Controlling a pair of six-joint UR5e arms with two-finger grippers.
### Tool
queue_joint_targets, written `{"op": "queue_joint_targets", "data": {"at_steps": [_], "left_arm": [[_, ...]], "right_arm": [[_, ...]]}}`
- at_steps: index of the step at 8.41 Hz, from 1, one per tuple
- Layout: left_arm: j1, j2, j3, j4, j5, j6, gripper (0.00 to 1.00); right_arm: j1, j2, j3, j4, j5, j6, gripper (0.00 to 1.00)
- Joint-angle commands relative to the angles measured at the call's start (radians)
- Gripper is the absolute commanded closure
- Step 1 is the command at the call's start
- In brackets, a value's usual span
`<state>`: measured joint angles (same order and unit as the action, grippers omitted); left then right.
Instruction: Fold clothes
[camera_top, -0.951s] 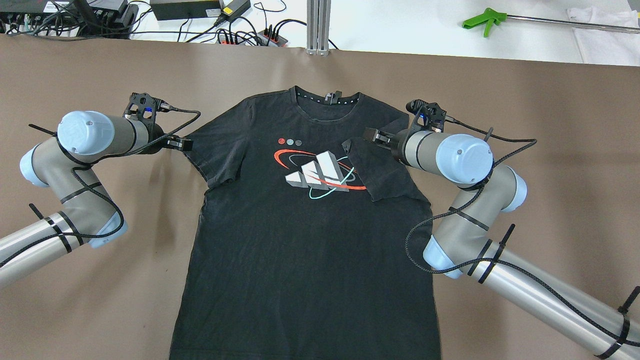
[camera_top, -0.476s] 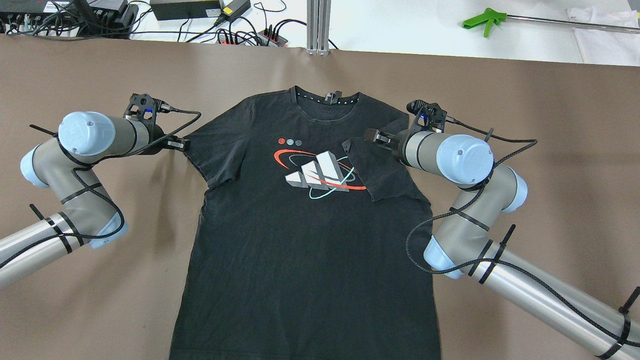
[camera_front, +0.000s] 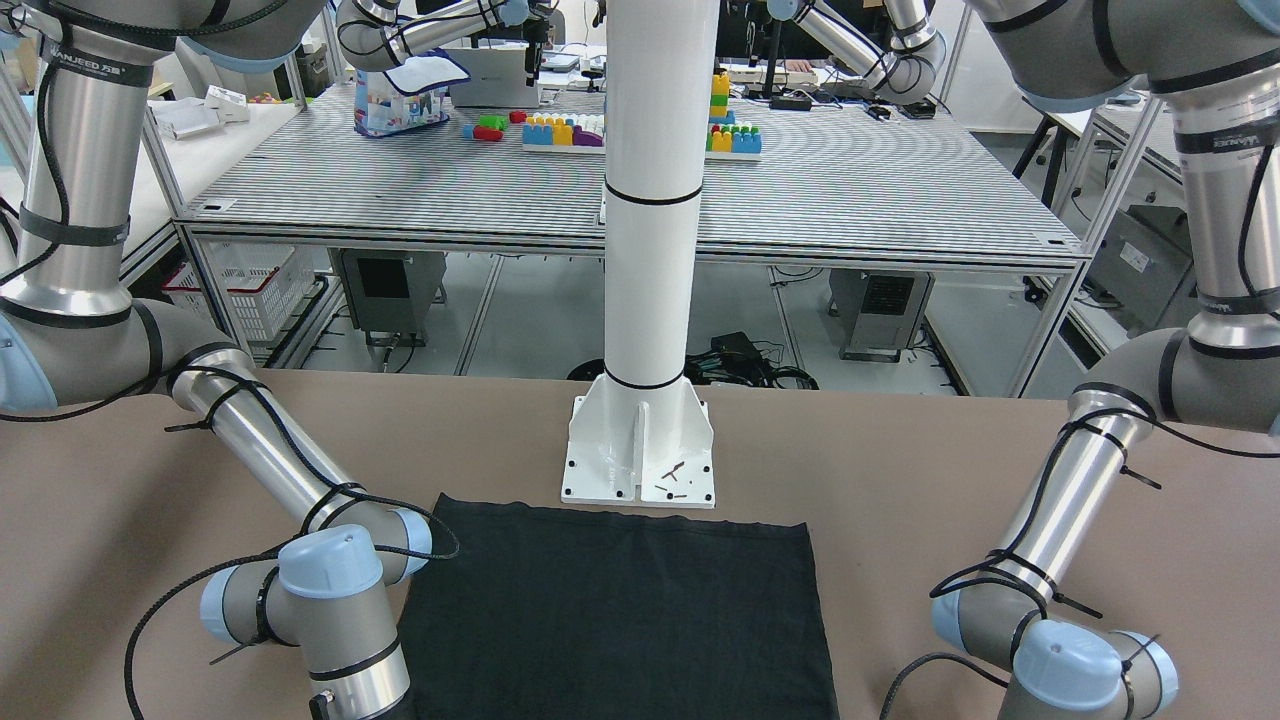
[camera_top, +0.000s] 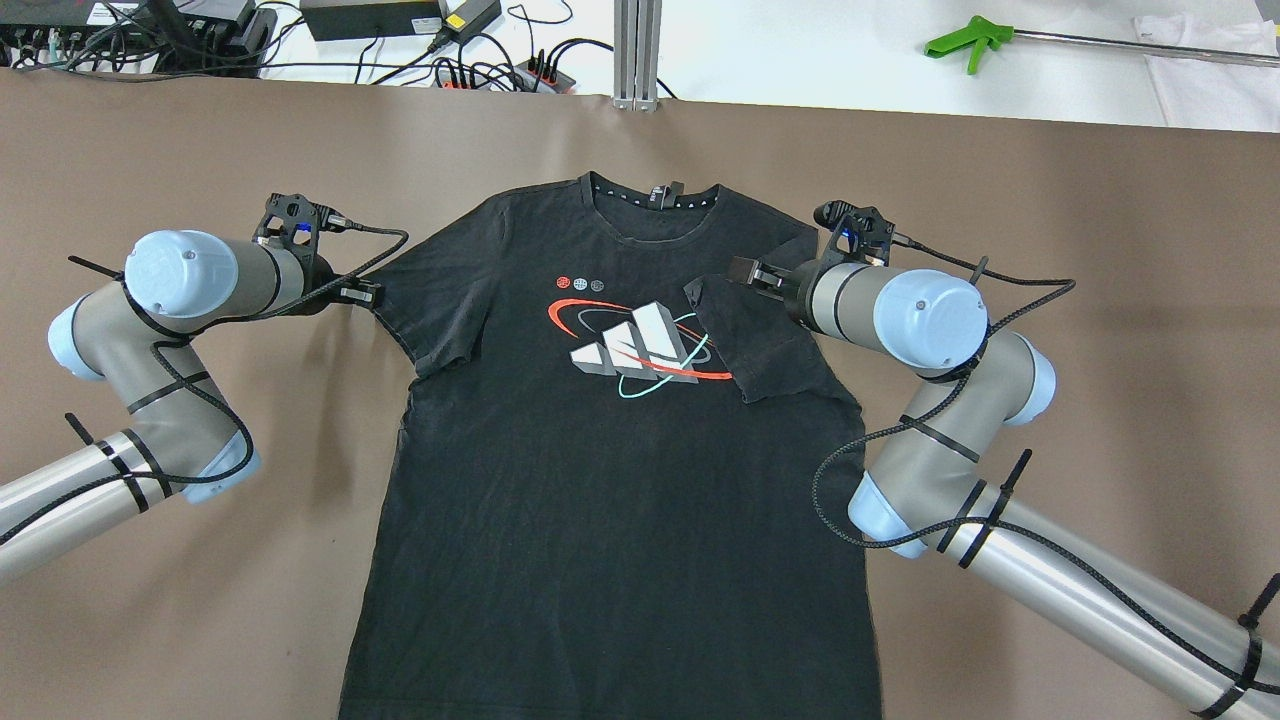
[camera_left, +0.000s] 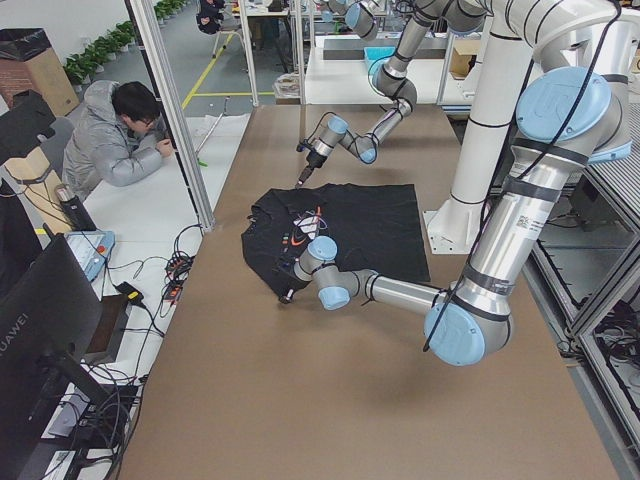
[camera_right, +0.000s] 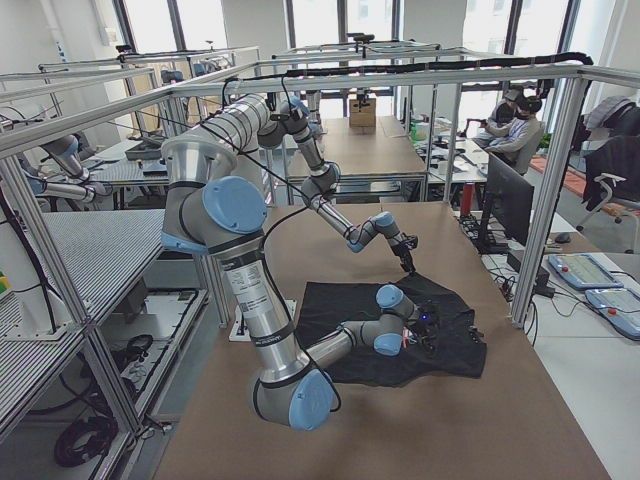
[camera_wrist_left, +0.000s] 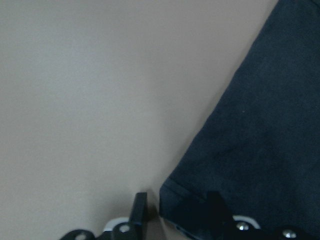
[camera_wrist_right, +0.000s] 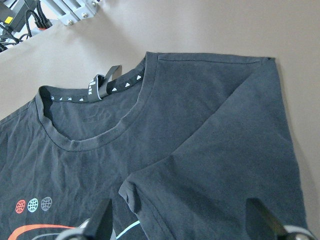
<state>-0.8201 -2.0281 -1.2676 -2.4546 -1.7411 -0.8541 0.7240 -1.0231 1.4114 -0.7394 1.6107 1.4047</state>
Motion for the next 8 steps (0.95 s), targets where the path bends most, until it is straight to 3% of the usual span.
{"op": "queue_joint_targets", "data": {"at_steps": [1,2,8], "left_arm": [[0.001,-0.003,0.001,0.002,0.003,-0.002,0.79],[0.001,-0.007,0.005,0.003,0.003,-0.005,1.0],[-0.001,-0.055,-0.042,0.103,-0.009,-0.011,1.0]], "right_arm": [[0.0,0.0,0.0,0.0,0.0,-0.001,0.06],[0.0,0.0,0.0,0.0,0.0,-0.003,0.06],[0.0,-0.002,0.0,0.0,-0.002,-0.004,0.06]]}}
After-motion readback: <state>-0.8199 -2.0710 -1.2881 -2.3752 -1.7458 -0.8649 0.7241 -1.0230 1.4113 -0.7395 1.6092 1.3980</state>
